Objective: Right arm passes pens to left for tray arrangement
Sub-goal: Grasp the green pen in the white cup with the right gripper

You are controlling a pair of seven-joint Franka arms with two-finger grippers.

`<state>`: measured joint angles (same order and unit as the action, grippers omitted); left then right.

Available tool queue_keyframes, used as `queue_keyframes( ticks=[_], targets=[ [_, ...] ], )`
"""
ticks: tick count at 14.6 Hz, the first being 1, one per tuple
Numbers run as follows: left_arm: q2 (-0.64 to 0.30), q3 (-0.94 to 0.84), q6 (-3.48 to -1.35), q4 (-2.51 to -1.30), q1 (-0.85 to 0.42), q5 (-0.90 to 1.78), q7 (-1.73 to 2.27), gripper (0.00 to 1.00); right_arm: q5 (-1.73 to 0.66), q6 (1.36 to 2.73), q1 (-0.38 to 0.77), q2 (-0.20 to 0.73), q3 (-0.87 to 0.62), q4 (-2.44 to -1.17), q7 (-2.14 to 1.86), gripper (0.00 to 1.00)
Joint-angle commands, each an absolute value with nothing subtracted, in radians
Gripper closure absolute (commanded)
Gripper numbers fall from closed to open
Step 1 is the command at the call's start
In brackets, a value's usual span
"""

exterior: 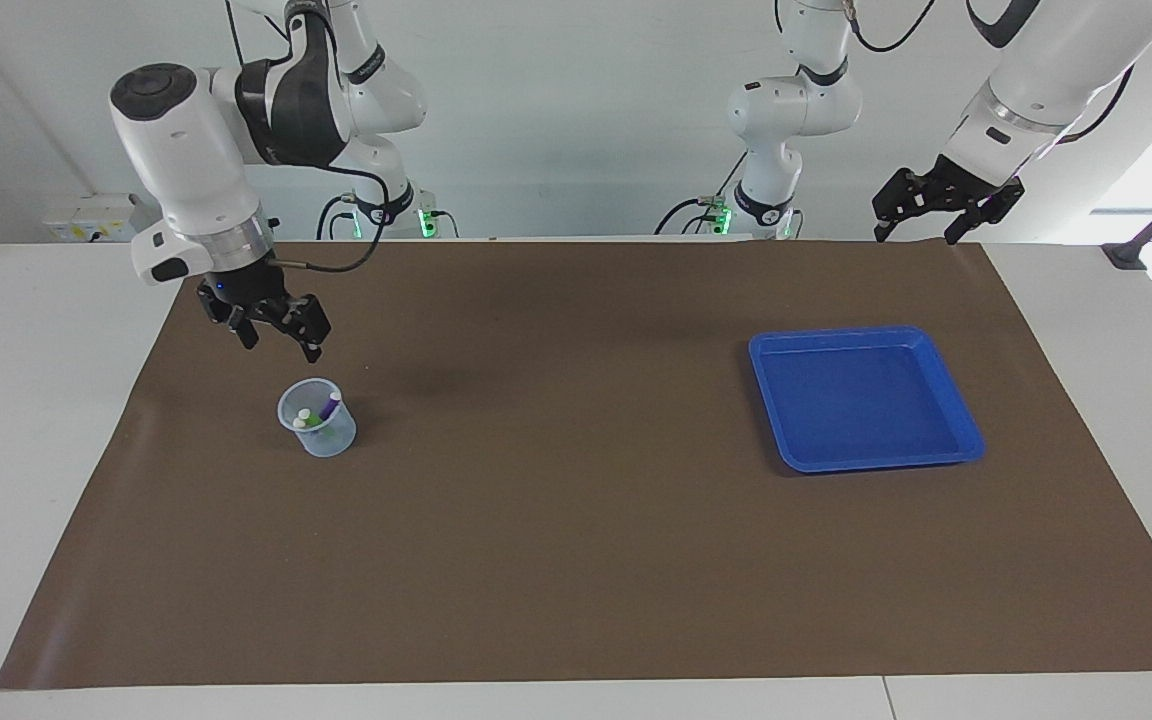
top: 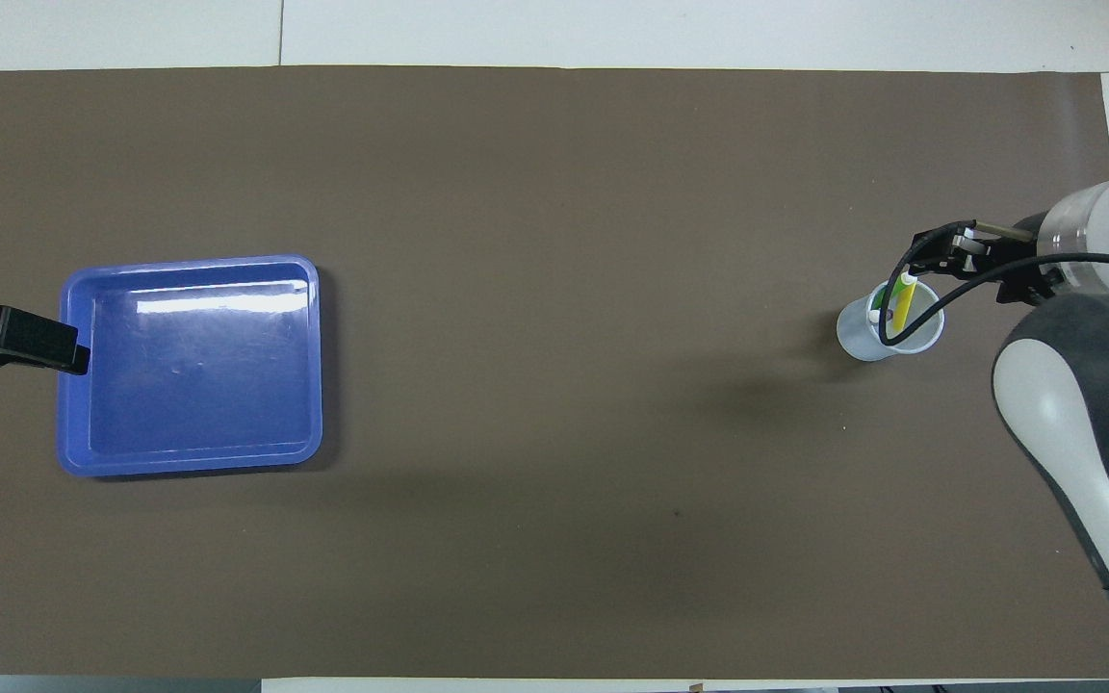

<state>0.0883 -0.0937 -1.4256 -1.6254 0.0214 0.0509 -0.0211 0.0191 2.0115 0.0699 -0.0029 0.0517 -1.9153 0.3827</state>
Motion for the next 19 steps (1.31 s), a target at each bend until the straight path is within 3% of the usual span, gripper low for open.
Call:
queue_keyframes(
  ticks=[1,7,13,19],
  targets=[
    [0.078,-0.083,-1.414,-1.609,0.006,0.029,-0.012,0.00,0.020,2.077,0.055,0.037,0.046,-1.939,0.513,0.09],
    [0.072,-0.081,-1.413,-1.609,0.008,0.029,-0.012,0.00,0.109,2.152,0.057,0.127,0.044,-1.942,0.733,0.23],
    [0.092,-0.124,-1.417,-1.620,0.064,0.034,-0.014,0.00,0.110,2.146,0.061,0.123,0.040,-1.965,0.807,0.32],
    [0.138,-0.124,-1.453,-1.710,0.057,0.035,-0.017,0.00,0.097,2.143,0.060,0.121,0.038,-1.968,0.808,0.50]
  ],
)
